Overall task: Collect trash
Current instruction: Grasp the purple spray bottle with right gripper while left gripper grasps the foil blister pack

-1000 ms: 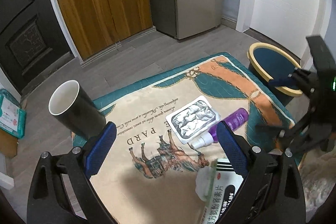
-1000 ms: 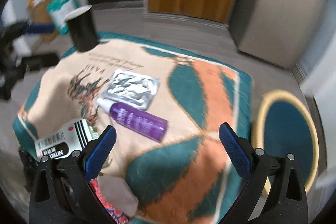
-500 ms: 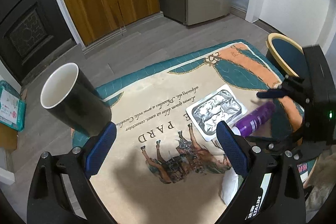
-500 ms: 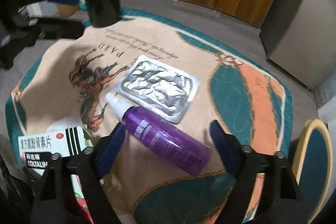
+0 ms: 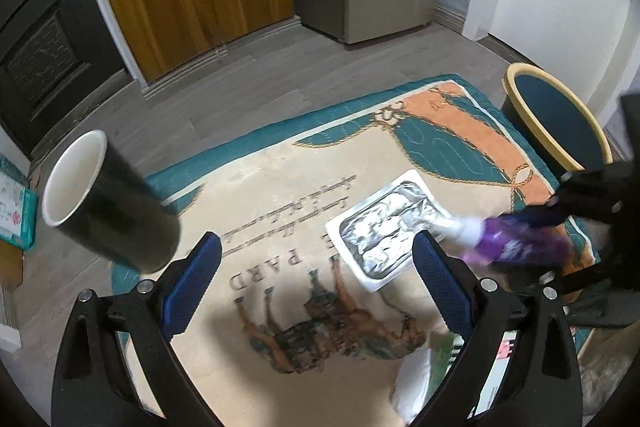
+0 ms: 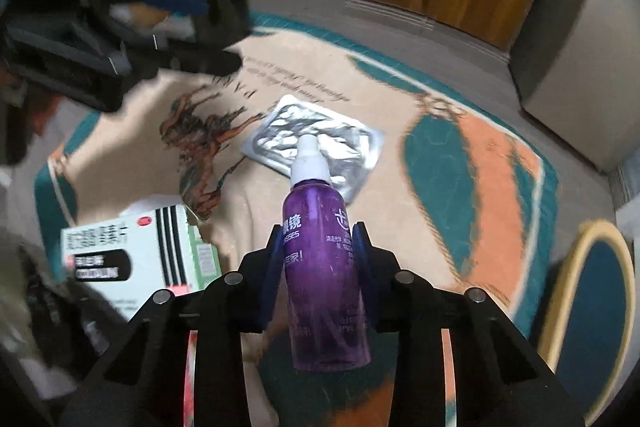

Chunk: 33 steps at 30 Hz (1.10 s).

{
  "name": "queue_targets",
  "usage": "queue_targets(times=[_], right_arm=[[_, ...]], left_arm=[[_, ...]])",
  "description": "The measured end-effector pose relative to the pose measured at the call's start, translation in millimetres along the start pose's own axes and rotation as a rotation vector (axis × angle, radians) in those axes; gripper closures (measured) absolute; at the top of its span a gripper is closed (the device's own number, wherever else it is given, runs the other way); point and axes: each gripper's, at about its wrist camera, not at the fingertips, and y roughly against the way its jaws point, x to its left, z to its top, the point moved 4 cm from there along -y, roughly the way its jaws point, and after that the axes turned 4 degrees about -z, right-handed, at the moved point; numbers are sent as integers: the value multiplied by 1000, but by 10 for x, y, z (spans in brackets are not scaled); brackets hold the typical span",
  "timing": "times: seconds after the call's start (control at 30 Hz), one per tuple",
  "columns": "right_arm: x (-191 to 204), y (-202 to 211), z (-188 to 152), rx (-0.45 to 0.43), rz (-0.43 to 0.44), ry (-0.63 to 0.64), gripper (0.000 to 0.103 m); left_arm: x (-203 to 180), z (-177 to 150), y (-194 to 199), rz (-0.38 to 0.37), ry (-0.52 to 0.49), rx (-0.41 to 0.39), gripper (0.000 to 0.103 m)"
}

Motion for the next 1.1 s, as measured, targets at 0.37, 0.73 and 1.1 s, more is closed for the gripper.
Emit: queue_targets(times=[0.37, 0.73, 1.1], right_arm=[[-594, 606, -146, -20, 7, -363, 70], [-701, 29, -324, 89, -65, -312, 70], [-667, -193, -448, 148, -64, -299, 69]], left_arm=[[-545, 111, -631, -115, -234, 86, 8], [-639, -42, -913, -168, -252, 161, 9], [-686, -55, -840, -194, -264, 161, 33]])
